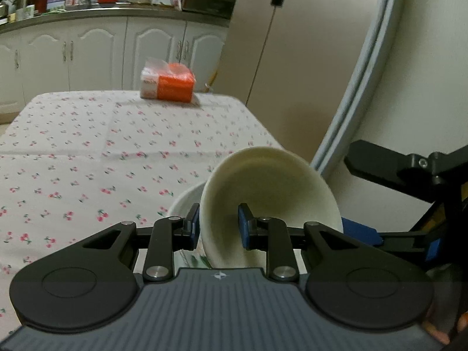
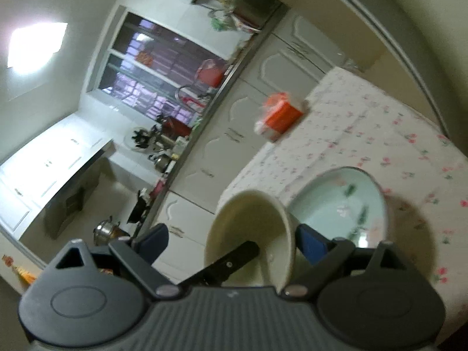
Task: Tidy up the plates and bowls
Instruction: 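Carry the nested bowls onto the teal plate and lower them, then open both tools and pull them back from the bowls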
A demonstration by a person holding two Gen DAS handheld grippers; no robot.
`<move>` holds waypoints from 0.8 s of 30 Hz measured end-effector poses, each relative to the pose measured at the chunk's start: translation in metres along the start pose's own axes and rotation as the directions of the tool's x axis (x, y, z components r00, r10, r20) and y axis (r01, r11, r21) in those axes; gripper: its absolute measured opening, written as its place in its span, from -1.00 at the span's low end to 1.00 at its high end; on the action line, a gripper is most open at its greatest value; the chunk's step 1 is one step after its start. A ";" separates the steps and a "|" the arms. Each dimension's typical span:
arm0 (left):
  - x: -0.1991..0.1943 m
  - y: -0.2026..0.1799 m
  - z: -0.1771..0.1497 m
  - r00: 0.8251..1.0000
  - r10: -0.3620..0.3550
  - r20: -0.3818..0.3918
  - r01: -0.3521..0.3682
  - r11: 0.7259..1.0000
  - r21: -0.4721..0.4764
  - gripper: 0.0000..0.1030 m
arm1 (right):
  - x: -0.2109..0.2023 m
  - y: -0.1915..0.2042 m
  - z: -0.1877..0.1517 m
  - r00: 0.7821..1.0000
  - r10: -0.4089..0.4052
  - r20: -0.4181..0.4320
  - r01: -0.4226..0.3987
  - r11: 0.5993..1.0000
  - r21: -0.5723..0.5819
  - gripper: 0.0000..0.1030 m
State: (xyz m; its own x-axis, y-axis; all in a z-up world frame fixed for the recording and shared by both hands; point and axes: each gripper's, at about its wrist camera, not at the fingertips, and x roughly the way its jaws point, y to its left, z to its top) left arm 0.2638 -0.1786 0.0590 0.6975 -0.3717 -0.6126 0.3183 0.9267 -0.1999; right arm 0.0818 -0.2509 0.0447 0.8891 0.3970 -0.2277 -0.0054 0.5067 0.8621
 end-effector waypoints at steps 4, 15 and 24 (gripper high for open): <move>0.010 0.001 -0.003 1.000 0.002 -0.023 -0.002 1.000 -0.001 -0.46 | -0.001 -0.017 -0.001 1.000 -0.002 -0.002 0.002 0.999 0.038 0.82; 0.016 -0.005 -0.002 0.999 0.014 -0.033 -0.014 1.000 -0.010 -0.45 | -0.005 -0.029 0.003 1.000 0.004 0.011 -0.004 0.998 0.055 0.82; -0.009 0.014 0.004 1.000 -0.010 0.013 0.011 0.999 -0.049 -0.03 | -0.019 -0.025 0.009 0.999 -0.025 0.046 0.024 1.000 0.015 0.82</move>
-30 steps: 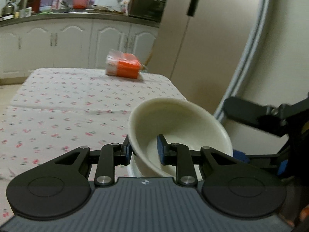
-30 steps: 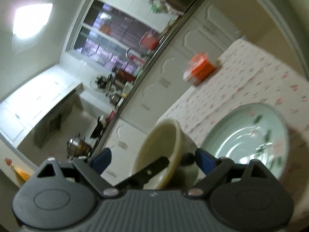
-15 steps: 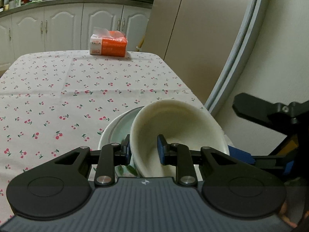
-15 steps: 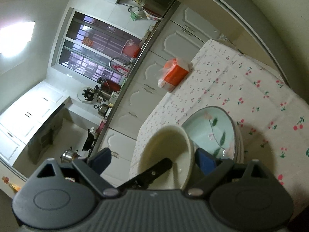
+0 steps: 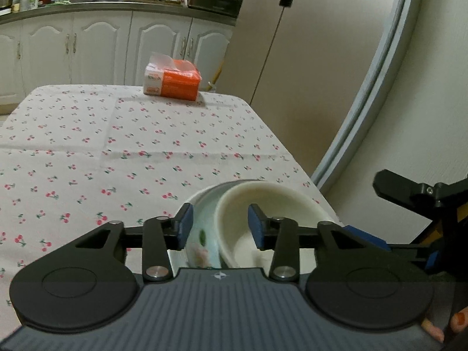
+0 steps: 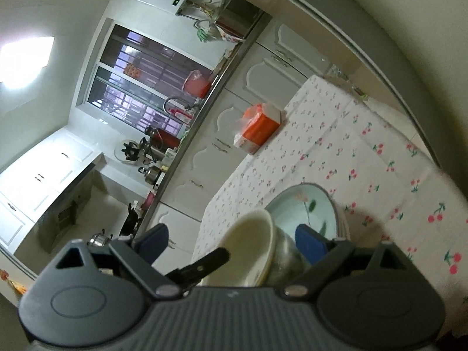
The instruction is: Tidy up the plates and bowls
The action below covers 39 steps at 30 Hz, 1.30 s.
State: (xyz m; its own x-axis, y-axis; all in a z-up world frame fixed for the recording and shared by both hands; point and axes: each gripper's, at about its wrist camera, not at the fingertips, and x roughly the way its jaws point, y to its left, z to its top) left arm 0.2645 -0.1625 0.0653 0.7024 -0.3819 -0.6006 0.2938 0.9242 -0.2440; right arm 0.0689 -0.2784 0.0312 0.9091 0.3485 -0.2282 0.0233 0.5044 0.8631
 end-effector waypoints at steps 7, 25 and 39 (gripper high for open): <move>-0.024 0.012 -0.007 0.998 0.043 0.047 -0.044 0.999 0.026 0.35 | -0.004 0.019 -0.003 0.995 -0.093 0.031 0.096 0.987 -0.130 0.82; -0.083 0.011 -0.061 0.979 0.198 0.048 -0.202 0.974 0.102 0.96 | -0.023 0.069 -0.076 0.918 -0.372 0.141 0.397 0.829 -0.394 0.92; -0.095 -0.004 -0.094 0.982 0.187 0.018 -0.188 0.969 0.160 1.00 | -0.031 0.066 -0.116 0.862 -0.480 0.161 0.503 0.775 -0.383 0.92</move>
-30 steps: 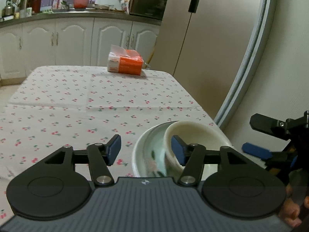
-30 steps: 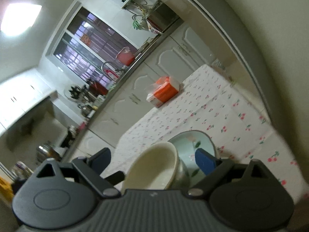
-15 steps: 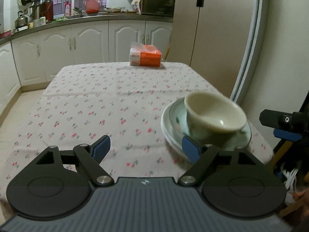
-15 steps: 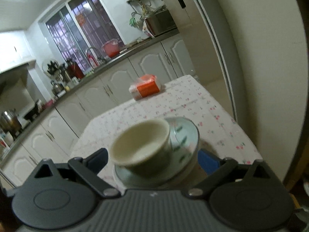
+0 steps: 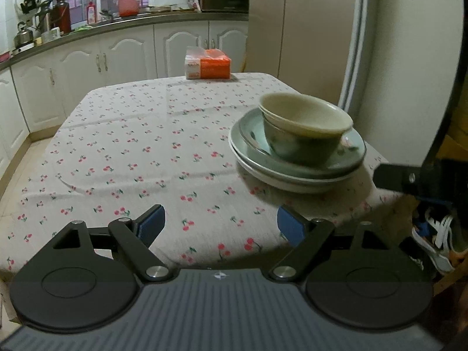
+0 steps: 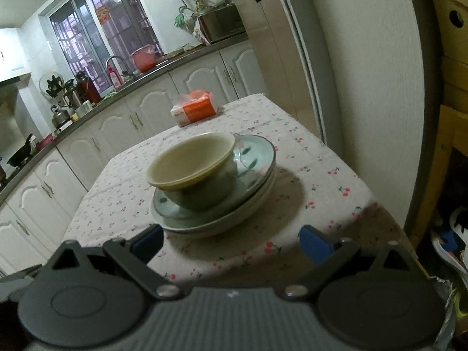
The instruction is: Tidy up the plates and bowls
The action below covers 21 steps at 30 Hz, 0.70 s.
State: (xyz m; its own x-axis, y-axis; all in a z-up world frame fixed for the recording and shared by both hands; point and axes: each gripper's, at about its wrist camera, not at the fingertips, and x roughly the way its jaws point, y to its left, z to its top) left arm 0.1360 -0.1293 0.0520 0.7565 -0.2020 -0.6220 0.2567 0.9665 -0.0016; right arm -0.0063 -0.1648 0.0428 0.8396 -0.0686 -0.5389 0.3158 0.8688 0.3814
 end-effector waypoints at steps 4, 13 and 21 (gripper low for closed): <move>-0.003 -0.005 -0.004 1.000 -0.008 -0.002 0.008 1.000 0.012 1.00 | -0.001 0.003 -0.001 1.000 -0.011 0.008 0.011 1.000 -0.018 0.92; -0.011 -0.007 -0.010 1.000 -0.004 -0.002 0.004 1.000 0.006 1.00 | -0.005 0.000 -0.009 0.999 -0.023 0.022 0.023 1.000 -0.002 0.92; -0.010 -0.006 -0.011 1.000 -0.001 -0.010 0.001 1.000 0.014 1.00 | -0.005 -0.001 -0.011 1.000 -0.013 0.009 0.013 1.000 -0.001 0.92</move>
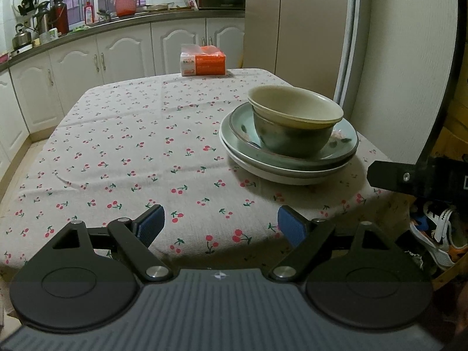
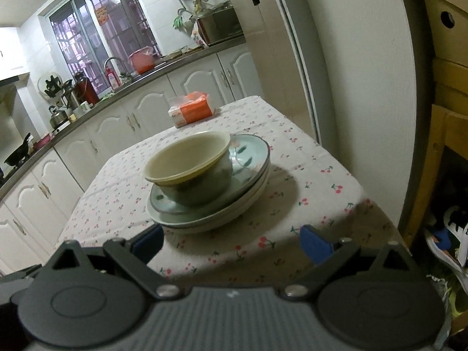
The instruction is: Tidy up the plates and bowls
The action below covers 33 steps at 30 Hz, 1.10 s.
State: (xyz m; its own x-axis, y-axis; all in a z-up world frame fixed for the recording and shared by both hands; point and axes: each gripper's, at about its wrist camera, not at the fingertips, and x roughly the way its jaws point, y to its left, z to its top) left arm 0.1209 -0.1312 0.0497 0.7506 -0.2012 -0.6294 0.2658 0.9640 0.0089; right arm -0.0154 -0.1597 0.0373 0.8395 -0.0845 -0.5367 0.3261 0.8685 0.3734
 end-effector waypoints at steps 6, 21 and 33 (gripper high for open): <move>0.002 0.003 0.000 1.000 0.000 -0.009 0.000 1.000 -0.004 1.00 | 0.000 0.000 -0.001 1.000 0.004 -0.006 -0.004 1.000 0.003 0.92; 0.004 0.009 -0.002 1.000 0.002 -0.017 -0.003 1.000 -0.009 1.00 | 0.002 0.002 -0.001 1.000 0.010 -0.010 -0.010 1.000 -0.007 0.92; 0.006 0.013 -0.004 1.000 -0.005 -0.029 0.004 1.000 -0.005 1.00 | 0.002 0.002 0.000 1.000 0.011 -0.009 -0.011 1.000 -0.009 0.92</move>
State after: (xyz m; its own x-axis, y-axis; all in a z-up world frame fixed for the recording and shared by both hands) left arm 0.1267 -0.1196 0.0428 0.7312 -0.2004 -0.6520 0.2663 0.9639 0.0025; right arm -0.0133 -0.1584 0.0364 0.8394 -0.0705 -0.5389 0.3127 0.8737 0.3727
